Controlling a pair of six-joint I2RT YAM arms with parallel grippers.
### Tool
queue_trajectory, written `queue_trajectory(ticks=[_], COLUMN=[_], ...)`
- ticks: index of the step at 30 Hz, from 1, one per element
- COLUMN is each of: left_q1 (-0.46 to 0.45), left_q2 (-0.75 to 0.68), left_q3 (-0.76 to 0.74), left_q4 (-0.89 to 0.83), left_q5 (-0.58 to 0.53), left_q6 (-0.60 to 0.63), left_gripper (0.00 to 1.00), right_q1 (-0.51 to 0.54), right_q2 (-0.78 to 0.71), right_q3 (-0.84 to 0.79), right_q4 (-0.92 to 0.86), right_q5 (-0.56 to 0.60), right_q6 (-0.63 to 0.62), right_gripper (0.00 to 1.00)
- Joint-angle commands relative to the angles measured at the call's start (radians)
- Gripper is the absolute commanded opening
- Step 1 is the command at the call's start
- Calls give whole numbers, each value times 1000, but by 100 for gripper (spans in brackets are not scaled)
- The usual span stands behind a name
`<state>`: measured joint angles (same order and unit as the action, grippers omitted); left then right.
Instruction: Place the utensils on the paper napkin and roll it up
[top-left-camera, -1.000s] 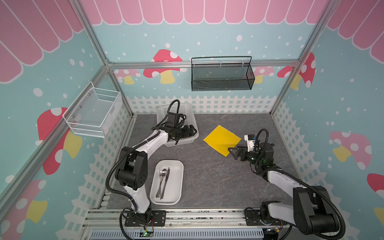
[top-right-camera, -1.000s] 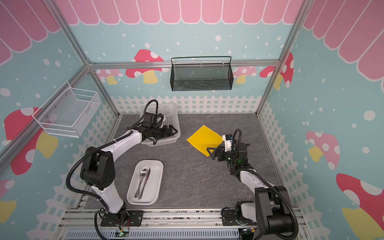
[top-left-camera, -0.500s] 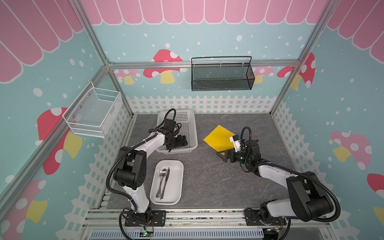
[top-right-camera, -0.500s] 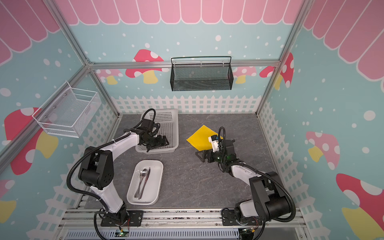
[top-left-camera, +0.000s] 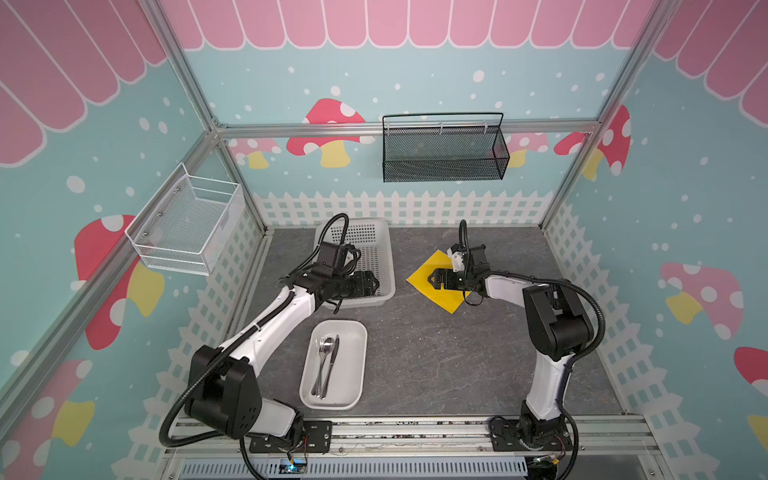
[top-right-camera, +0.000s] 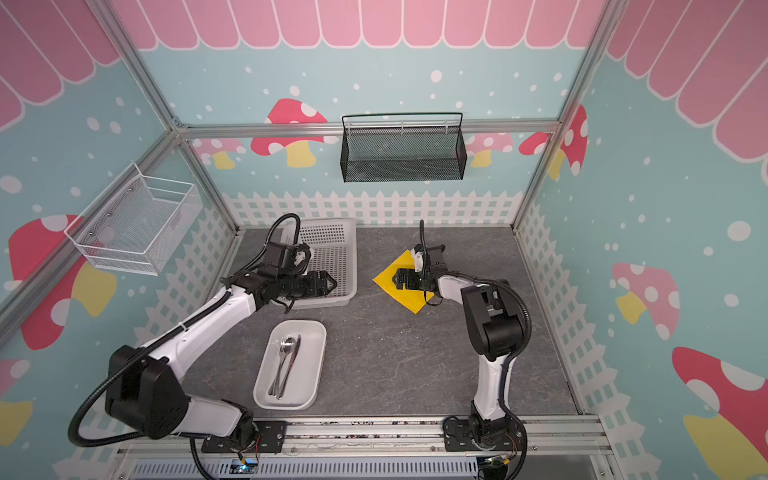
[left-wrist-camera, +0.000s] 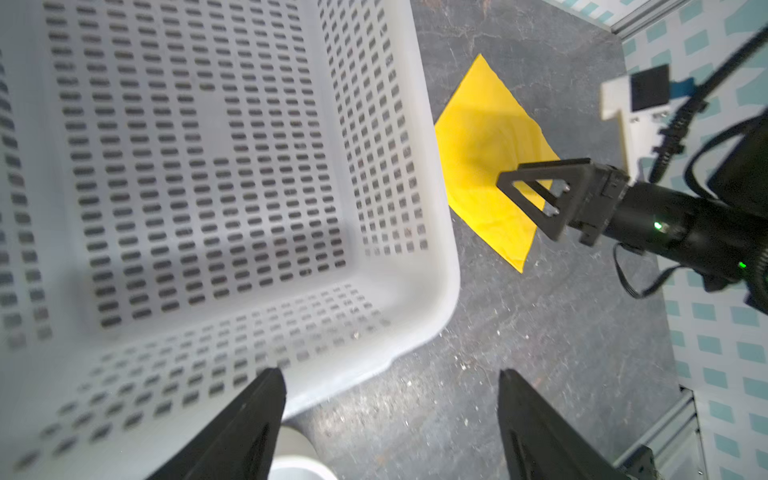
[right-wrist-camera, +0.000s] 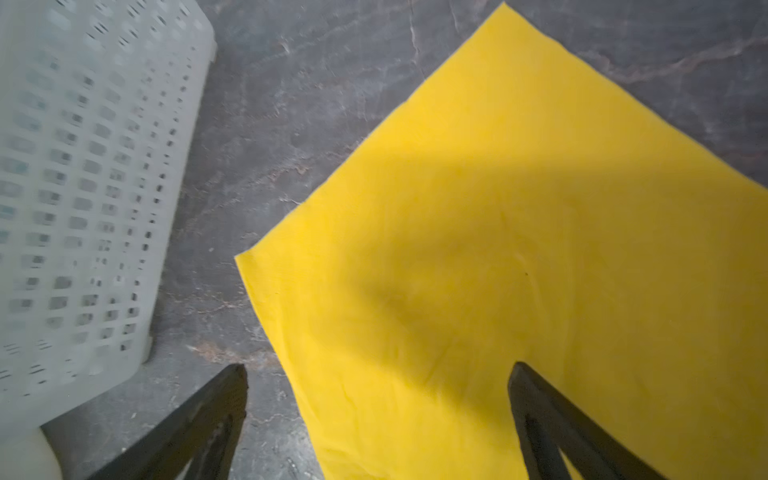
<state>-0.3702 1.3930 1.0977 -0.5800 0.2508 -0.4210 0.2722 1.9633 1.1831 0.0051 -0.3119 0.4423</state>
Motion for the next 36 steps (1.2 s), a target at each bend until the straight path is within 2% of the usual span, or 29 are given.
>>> queue_trajectory(ticks=[1,3,5,8,12,17,22,25,28,31,33,36], left_q1=[-54,-91,-96,-95,-74,18,140,198,225,239,240,240], left_q2=[-108,-196,-255,-282,-232,-99,-14,32,79,107,90,37], left_q3=[-103,-179,-240,-285,-252,-177,-158,-129,-92,-46,-53,-70], left_q4=[-90,-117,-115,-110,-57,-2,110,164,206,178,175,125], left_q5=[-63,-113,-101,-125,-148,-187,-126,-69,-38,-48,-85,-68], left_q6=[-79,-119,-147,-160,-143,-112,-101,-99,-89,-84,-85,-78], left_gripper=[78,78,78,80,82,83,84,85,85,86,86,86], right_q1=[-1,-2,-3,-2,-2,-2,-2,-1,-2,-1,-1,-1], right_q2=[-4,-19,-32,-51,-92,-155,-226,-215,-220,-228,-234,-243], right_q3=[17,2,-13,-33,-59,-111,-186,-173,-185,-201,-210,-221], right_q4=[-88,-86,-84,-76,-74,-74,-62,-110,-105,-94,-89,-88], right_q5=[41,55,56,46,33,3,14,24,10,-10,-9,-3], right_q6=[-42,-46,-52,-54,-48,-45,-65,-87,-78,-66,-63,-67], right_gripper=[100,100,99,99,100,100,100,99,99,100,100,100])
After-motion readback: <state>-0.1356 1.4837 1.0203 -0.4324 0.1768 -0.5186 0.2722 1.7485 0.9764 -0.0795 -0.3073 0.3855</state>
